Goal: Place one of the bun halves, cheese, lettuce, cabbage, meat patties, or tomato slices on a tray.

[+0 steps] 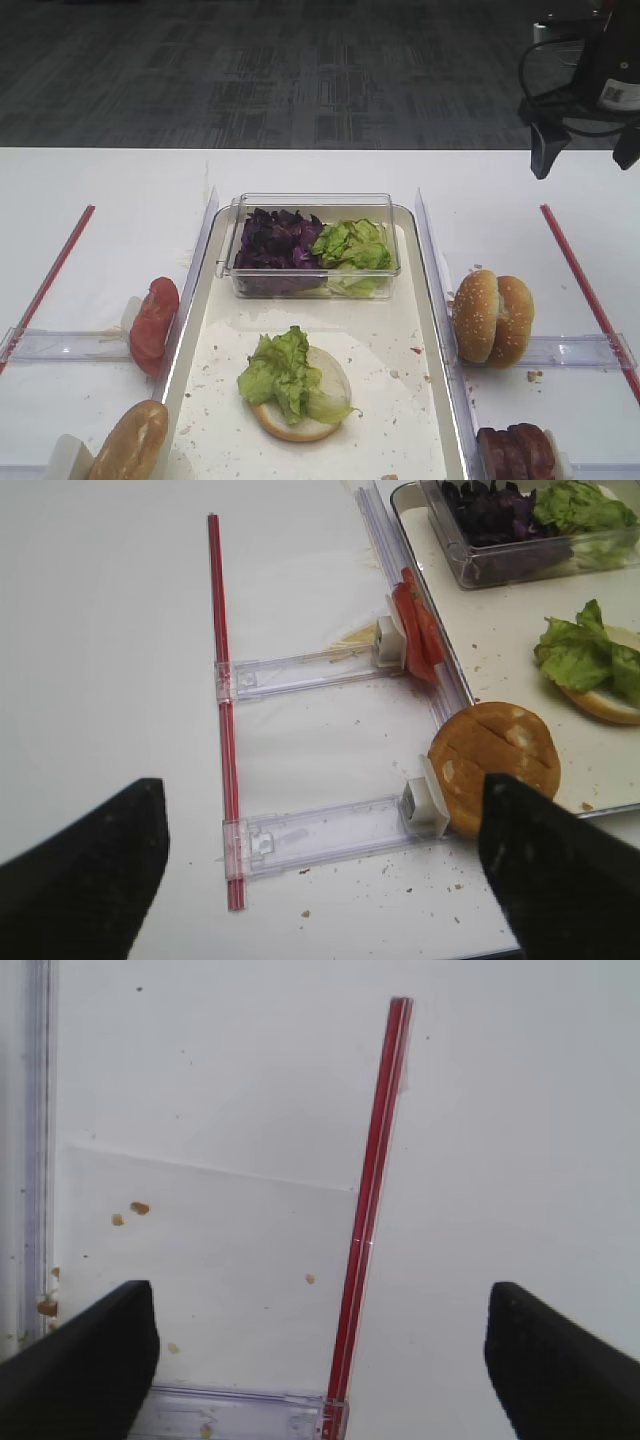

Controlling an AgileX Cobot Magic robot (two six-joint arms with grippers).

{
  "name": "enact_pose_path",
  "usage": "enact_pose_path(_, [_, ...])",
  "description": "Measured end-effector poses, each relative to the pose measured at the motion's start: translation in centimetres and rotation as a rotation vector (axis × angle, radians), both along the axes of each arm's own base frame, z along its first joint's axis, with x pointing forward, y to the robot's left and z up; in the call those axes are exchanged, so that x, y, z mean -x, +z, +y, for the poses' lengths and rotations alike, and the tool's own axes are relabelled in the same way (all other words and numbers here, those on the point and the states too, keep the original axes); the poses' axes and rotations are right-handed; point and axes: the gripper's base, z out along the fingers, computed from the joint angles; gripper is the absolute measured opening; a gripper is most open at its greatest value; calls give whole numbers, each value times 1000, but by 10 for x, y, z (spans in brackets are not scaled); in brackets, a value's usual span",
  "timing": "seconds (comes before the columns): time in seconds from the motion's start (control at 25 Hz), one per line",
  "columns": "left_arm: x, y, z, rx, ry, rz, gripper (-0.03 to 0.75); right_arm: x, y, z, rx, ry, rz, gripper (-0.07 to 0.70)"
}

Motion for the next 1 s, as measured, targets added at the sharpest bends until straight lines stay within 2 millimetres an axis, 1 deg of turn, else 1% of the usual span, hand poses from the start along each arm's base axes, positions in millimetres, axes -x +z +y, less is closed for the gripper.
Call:
enact_pose_path(0.24, [0,0,0,0,0,0,615,0,1,0,-8,-3,-1,685])
enact_pose_path(0.36, [0,0,0,0,0,0,615,3,6,0,-8,-3,-11,685])
enact_pose_path(0.6, [0,0,0,0,0,0,615,13,29,0,-18,-7,-63,685])
enact_pose_path(0.72, [0,0,0,0,0,0,615,20,44,2,-39,-9,-98,685])
enact_pose_path(0.84, [0,0,0,0,0,0,615,30,63,2,-47,-9,-147,685])
enact_pose_path(1.0, [0,0,0,0,0,0,615,50,77,1,-48,-8,-168,685])
